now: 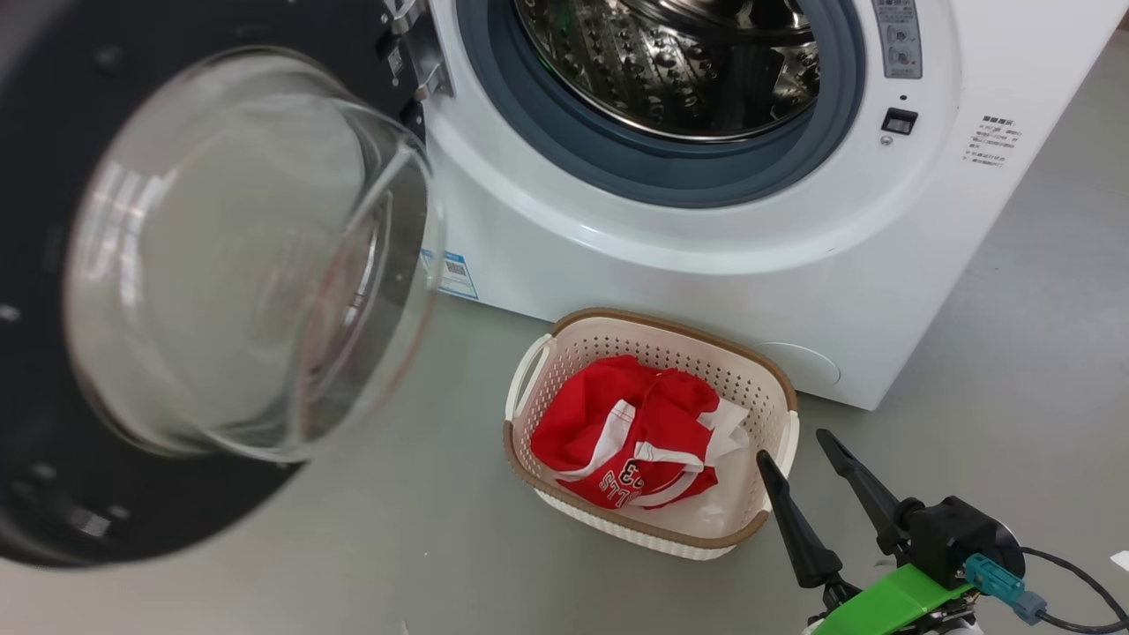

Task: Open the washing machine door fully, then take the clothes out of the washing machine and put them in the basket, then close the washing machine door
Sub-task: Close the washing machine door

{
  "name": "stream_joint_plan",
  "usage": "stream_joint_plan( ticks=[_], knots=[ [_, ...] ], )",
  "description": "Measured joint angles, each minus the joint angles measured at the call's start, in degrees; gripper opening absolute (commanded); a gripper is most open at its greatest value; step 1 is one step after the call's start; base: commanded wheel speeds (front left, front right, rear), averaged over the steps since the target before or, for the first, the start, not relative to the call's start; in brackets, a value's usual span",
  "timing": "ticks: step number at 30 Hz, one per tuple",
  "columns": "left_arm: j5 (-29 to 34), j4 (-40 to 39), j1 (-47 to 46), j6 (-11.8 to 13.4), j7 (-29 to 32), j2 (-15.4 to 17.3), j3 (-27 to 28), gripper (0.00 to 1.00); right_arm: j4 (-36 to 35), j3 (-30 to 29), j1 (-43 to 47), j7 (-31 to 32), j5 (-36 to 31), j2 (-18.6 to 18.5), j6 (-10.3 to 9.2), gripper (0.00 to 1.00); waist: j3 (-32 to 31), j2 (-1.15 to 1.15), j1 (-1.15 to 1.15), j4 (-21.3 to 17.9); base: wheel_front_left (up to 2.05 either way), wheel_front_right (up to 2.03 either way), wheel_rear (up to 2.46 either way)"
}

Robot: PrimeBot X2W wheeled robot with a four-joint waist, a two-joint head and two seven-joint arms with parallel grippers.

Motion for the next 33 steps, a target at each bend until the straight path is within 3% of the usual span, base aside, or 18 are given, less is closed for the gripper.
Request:
stream_joint_plan(
  ticks=[5,20,26,33],
  knots=[
    [-1.75,-10.07,3.56,-0.09,3.64,-2.77,-4.28,0.0,-0.09,-0.53,0.16,0.0,0.01,0.18,0.0,1.0,-0.67,0.0,0.0,-0.19,0.0,0.0,0.0],
    [-5.27,-29.26,10.67,-0.08,5.59,-3.58,-7.82,0.0,-0.79,-1.75,1.5,0.0,0.08,0.79,0.0,1.0,-1.94,0.0,0.0,-2.65,0.0,0.0,0.0],
    [-5.16,-33.75,10.89,-0.08,2.86,-6.65,-9.9,0.0,-0.91,-1.86,1.49,0.0,0.08,0.94,0.0,1.0,-2.01,0.0,0.0,-3.78,0.0,0.0,0.0],
    [-1.98,-38.27,10.56,-0.08,-5.81,-11.5,-13.99,0.0,-1.11,-2.16,1.48,0.0,0.08,1.18,0.0,1.0,-2.02,0.0,0.0,-5.8,0.0,0.0,0.0]
  ],
)
